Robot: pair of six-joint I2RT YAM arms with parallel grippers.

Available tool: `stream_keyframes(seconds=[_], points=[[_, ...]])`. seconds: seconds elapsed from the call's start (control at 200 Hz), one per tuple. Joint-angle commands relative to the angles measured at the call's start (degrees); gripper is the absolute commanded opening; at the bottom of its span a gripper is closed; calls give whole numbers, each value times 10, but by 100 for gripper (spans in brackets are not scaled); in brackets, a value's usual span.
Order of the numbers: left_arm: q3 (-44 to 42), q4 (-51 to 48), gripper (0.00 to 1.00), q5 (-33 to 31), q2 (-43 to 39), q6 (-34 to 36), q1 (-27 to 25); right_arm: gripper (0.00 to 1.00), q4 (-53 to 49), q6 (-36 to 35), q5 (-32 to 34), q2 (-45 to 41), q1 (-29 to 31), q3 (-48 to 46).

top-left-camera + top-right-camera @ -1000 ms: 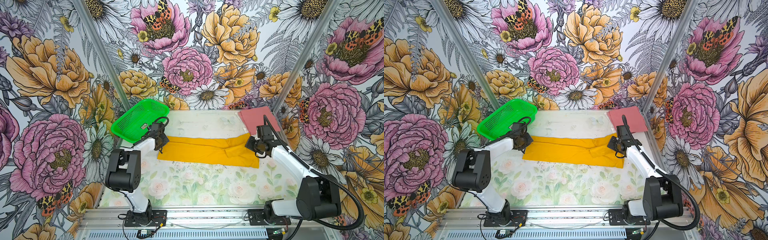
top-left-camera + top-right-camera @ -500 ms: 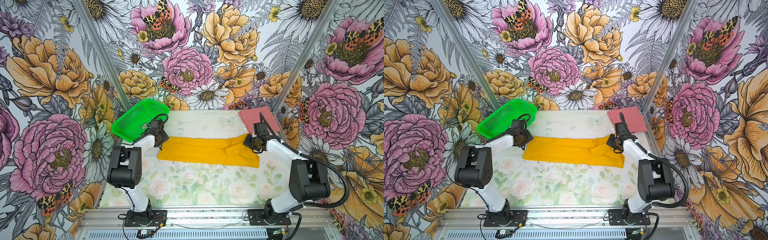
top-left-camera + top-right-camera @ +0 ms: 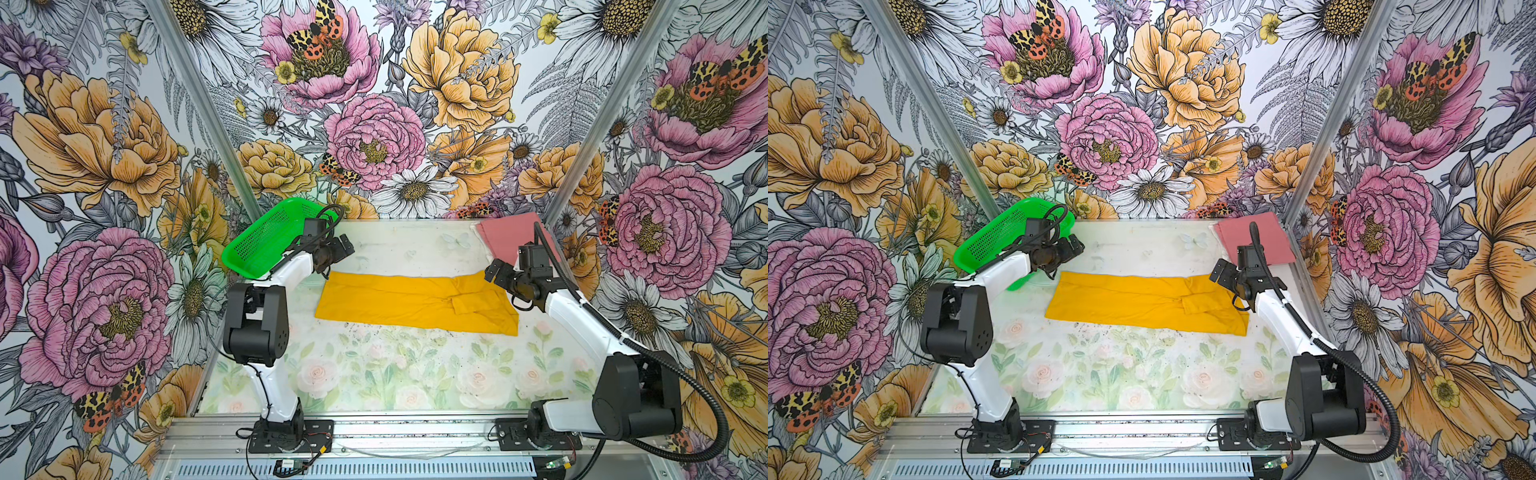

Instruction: Fold and stack the t-shirts

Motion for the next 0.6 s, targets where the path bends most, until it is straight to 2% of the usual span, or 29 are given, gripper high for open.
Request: stream_keyframes(seconds=[0.0,0.165,0.245,0.365,0.595], points=[[-3,-30,99,14,21,6,-37,99,-4,-12,-14,27,1,-21],[-35,0,99,1,11,-3,-66,99,-4,-30,-51,71,9,-16],[-29,26,99,36,33,6,-66,99,-2,-31,-53,84,18,-17],[-21,9,99,18,63,-14,-63,99,-1,-26,-52,124,43,-6],[-134,16,99,-37,5,-51,-54,100,-1,3,-69,236,104,46]])
